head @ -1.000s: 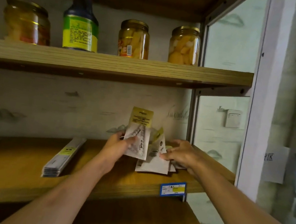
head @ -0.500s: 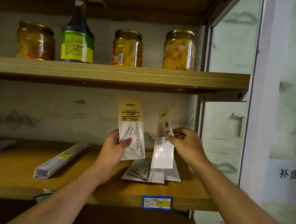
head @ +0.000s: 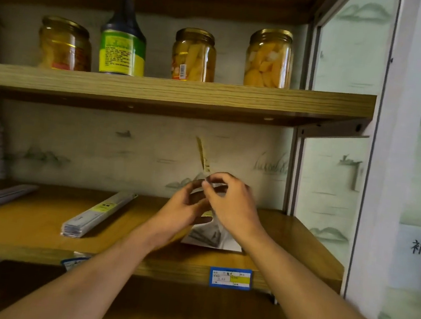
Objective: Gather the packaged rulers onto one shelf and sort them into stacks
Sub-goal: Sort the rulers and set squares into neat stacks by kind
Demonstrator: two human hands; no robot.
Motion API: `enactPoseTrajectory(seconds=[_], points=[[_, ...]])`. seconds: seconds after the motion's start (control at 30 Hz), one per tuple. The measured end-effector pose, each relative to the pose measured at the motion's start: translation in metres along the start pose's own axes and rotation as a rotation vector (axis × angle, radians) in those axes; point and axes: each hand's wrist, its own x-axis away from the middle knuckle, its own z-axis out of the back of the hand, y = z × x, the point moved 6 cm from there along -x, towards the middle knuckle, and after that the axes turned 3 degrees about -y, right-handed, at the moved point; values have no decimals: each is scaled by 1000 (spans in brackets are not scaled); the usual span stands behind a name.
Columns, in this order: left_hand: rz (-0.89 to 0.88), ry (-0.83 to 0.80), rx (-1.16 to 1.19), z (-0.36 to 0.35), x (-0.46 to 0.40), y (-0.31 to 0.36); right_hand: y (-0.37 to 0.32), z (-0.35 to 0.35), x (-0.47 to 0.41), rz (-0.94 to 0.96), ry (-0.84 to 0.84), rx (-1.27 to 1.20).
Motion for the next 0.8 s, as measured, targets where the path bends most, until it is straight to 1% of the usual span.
enactPoseTrajectory(seconds=[0.1,0.17,0.23,0.3,0.37,0.47,0.53,0.6,0.67,0.73,0.8], points=[[-11,49,-18,5,1,-1,-5,-7,2,27,-22,-23],[0,132,22,15,1,-3,-6,-7,0,34,-58,-29],[36,220,27,29,2,-7,3,-2,-4,0,-62,-3],[102,304,-3,45,3,-13,21,8,-8,-73,-70,103],[179,364,-28,59,5,-21,40,11,-4,-206,-160,252],[249,379,-5,63,7,-28,58,-2,12,-389,-360,459],[250,365,15,60,7,-29,63,-9,14,-427,-406,528],[251,345,21,58,6,-29,63,-6,11,-442,-432,530],[254,334,37,59,5,-30,65,3,8,-493,-461,477],[254,341,72,61,4,-30,75,11,6,-561,-453,339],[254,341,116,58,3,-30,84,18,5,-606,-397,183]])
